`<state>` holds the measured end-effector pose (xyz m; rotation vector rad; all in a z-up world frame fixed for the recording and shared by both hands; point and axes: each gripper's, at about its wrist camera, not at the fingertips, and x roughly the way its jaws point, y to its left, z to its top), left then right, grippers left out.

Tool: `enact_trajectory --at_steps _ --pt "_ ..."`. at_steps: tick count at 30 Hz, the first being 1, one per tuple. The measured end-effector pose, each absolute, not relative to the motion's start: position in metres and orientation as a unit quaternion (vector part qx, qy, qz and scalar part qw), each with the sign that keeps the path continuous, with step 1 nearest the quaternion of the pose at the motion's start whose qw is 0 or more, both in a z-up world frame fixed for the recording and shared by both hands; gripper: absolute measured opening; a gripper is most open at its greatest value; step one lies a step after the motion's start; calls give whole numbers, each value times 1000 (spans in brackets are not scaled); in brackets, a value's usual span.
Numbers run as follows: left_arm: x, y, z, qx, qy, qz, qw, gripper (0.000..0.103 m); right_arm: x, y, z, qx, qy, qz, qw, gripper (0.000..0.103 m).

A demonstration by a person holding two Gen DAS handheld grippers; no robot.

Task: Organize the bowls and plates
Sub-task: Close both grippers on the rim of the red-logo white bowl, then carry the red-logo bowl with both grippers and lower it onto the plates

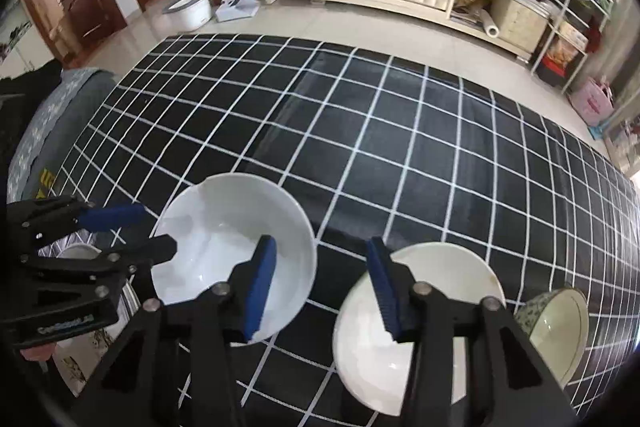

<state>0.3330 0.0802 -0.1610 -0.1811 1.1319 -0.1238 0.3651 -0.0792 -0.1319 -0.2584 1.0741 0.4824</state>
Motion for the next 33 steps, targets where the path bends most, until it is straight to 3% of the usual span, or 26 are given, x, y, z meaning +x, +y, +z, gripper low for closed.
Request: enact_trajectory --at_steps 1,3,11,17,33 --pt "333 80 -165 -88 540 -60 835 52 366 -78 -133 -122 507 231 822 47" --pt "333 80 -170 -95 547 -64 829 35 368 -75 -137 -122 514 239 815 45" --pt "334 74 -186 -106 565 -88 813 16 370 -66 -156 -133 534 248 797 23" --pt "332 75 -183 -111 560 -90 816 14 373 -65 -167 -143 543 234 793 15" --pt "316 63 -167 -92 556 -85 822 13 339 -74 -130 -120 528 211 814 14"
